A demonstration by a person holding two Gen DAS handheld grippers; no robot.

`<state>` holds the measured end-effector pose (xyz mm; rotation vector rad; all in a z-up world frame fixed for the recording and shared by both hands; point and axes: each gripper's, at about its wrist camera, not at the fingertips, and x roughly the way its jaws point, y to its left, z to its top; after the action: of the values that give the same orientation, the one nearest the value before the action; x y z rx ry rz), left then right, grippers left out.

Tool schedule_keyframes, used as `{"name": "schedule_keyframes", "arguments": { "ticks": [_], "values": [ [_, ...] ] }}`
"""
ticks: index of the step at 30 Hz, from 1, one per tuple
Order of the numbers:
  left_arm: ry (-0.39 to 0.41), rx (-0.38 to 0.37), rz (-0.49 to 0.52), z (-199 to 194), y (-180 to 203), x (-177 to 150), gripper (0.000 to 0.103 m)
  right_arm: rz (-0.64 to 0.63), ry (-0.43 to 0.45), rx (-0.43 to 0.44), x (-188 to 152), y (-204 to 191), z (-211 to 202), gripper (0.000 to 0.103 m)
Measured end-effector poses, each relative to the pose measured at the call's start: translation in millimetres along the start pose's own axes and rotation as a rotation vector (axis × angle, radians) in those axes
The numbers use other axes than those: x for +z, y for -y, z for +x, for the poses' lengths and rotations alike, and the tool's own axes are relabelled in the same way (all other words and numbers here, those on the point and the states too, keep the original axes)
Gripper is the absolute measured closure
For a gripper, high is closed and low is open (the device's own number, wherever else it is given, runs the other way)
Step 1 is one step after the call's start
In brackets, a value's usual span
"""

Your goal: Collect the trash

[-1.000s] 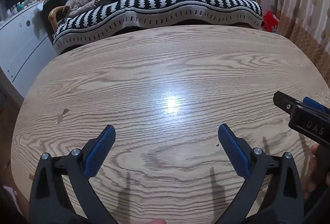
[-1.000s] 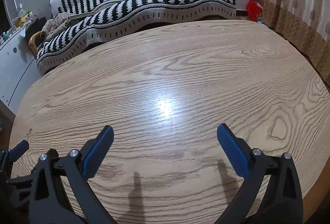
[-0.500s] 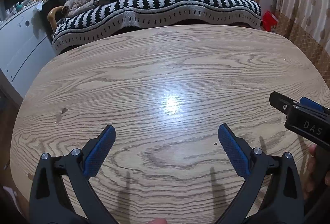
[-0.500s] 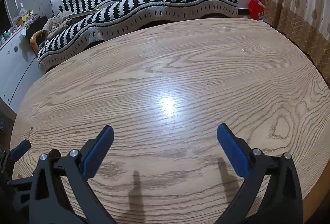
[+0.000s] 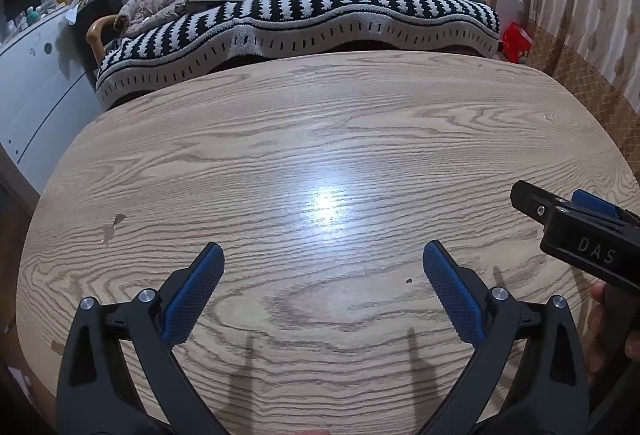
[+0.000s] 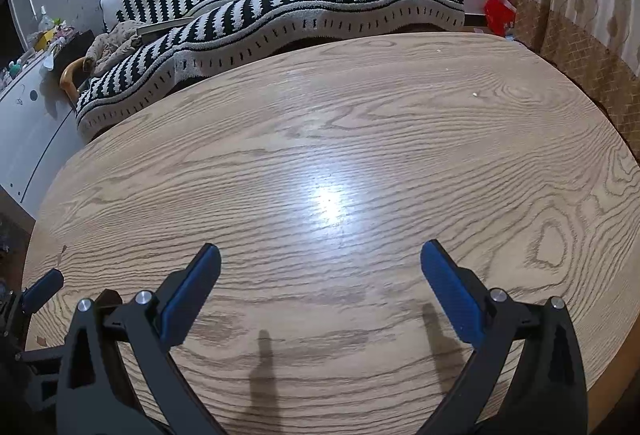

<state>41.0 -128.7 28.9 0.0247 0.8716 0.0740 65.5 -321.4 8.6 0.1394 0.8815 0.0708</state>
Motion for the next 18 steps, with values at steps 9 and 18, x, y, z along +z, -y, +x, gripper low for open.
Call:
{"name": "schedule_keyframes", "arguments": {
  "ticks": [9,18],
  "values": [
    [-0.002,0.057,0.019,1.2,3.4,-0.3,0.006,-0.002,-0.002,0.001,-0.2,0.5,0.3,0.006],
    [0.022,0.011,0.014,5.9,0.3,-5.0,0.006,0.001,-0.001,-0.004,-0.8,1.4,2.5,0.006]
  ]
}}
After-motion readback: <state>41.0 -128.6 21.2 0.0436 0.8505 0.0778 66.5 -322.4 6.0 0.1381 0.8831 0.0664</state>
